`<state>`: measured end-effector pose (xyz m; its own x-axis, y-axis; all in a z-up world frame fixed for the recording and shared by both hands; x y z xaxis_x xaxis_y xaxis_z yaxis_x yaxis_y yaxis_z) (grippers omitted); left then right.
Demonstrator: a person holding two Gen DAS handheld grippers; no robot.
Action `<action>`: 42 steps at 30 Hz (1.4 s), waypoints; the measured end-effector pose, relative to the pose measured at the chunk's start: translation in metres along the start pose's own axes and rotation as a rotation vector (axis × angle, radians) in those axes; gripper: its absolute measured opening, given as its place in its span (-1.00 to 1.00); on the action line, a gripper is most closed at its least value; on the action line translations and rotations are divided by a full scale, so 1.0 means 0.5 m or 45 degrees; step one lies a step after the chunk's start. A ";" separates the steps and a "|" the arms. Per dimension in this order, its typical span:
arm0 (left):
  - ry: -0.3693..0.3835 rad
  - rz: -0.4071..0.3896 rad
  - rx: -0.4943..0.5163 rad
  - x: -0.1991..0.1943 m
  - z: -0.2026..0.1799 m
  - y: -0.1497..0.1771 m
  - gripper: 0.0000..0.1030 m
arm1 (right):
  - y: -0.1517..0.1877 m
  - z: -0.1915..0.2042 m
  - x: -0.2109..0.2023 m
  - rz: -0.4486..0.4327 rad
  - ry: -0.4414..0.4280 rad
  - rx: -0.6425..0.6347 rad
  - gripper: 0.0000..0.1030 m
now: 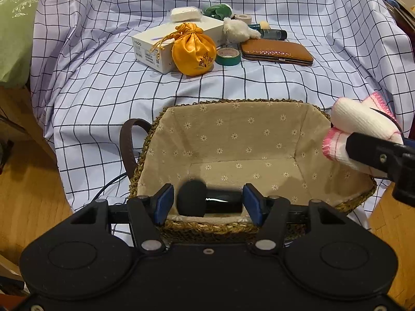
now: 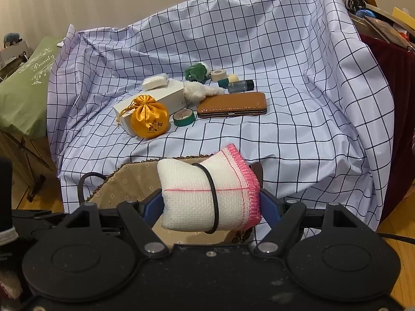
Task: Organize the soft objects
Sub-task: 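Carry both held items over the basket and lower them in, then open both grippers to release the sock bundle and stick into the basket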
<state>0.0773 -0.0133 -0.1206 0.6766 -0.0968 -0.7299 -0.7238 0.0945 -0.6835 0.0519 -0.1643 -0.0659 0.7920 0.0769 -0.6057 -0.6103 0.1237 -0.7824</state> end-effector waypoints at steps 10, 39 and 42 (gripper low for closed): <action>-0.027 -0.031 -0.003 -0.016 0.007 -0.001 0.28 | 0.003 0.005 0.004 0.017 -0.016 -0.015 0.52; -0.031 -0.030 -0.005 -0.016 0.009 0.003 0.31 | 0.005 0.009 0.003 0.016 -0.044 -0.028 0.54; -0.030 -0.029 -0.005 -0.016 0.009 0.003 0.32 | 0.007 0.008 0.003 0.020 -0.043 -0.026 0.54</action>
<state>0.0714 -0.0078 -0.1158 0.6962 -0.0754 -0.7139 -0.7084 0.0889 -0.7002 0.0510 -0.1598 -0.0692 0.7823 0.1118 -0.6128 -0.6224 0.1017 -0.7760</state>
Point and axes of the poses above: each gripper's, at about its wrist camera, not at the fingertips, and x roughly the way its jaws point, z to its left, y to its underside, the point moved 8 cm from there along x, roughly the way its jaws point, and after that the axes turned 8 degrees about -z, right-handed, at the moved point
